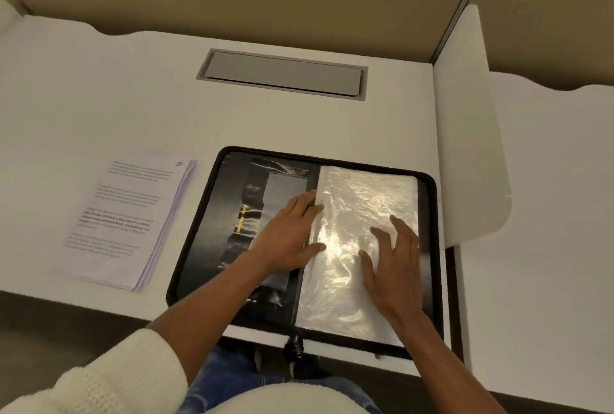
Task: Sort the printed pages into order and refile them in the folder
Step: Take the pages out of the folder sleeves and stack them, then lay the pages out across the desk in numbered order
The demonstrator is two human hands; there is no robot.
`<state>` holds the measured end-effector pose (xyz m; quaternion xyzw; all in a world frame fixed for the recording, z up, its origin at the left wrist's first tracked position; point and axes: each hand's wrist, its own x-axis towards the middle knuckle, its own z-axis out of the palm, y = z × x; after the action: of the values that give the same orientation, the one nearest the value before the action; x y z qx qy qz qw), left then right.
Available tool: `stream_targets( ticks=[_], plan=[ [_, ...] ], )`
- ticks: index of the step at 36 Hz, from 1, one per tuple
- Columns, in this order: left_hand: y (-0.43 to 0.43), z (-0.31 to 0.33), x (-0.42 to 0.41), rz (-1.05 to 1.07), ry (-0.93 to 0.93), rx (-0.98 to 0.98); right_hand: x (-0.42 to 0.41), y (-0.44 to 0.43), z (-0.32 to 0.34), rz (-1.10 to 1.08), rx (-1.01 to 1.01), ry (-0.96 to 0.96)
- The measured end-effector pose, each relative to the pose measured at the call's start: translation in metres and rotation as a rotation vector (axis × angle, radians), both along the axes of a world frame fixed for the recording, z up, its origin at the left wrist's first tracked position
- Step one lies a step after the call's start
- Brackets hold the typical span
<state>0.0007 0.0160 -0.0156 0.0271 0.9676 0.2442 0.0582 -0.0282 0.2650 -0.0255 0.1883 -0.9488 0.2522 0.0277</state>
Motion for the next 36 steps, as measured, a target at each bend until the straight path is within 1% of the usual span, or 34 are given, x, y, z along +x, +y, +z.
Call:
stream_targets(
  ticks=[3,7,12,19,24,29,34,36],
  plan=[
    [-0.003,0.006,0.012,0.158,0.066,0.112,0.004,-0.025,0.006,0.081,-0.075,-0.014],
    [-0.019,0.016,0.029,0.269,0.136,0.179,0.017,-0.060,0.015,0.176,-0.187,-0.092],
    [-0.063,0.033,0.054,0.428,0.104,0.185,0.036,-0.106,0.018,0.217,-0.294,-0.237],
    [-0.153,0.037,0.099,0.723,-0.017,0.100,0.057,-0.181,0.018,0.275,-0.398,-0.385],
    [-0.221,0.041,0.132,0.878,-0.033,0.044,0.077,-0.246,0.028,0.174,-0.447,-0.574],
    [-0.292,0.035,0.157,1.006,-0.054,-0.001,0.094,-0.308,0.036,0.055,-0.455,-0.715],
    [-0.347,0.028,0.162,1.023,-0.163,-0.096,0.105,-0.362,0.038,-0.080,-0.446,-0.791],
    [-0.361,0.026,0.161,1.030,-0.225,-0.077,0.107,-0.378,0.040,-0.164,-0.456,-0.811]
  ],
)
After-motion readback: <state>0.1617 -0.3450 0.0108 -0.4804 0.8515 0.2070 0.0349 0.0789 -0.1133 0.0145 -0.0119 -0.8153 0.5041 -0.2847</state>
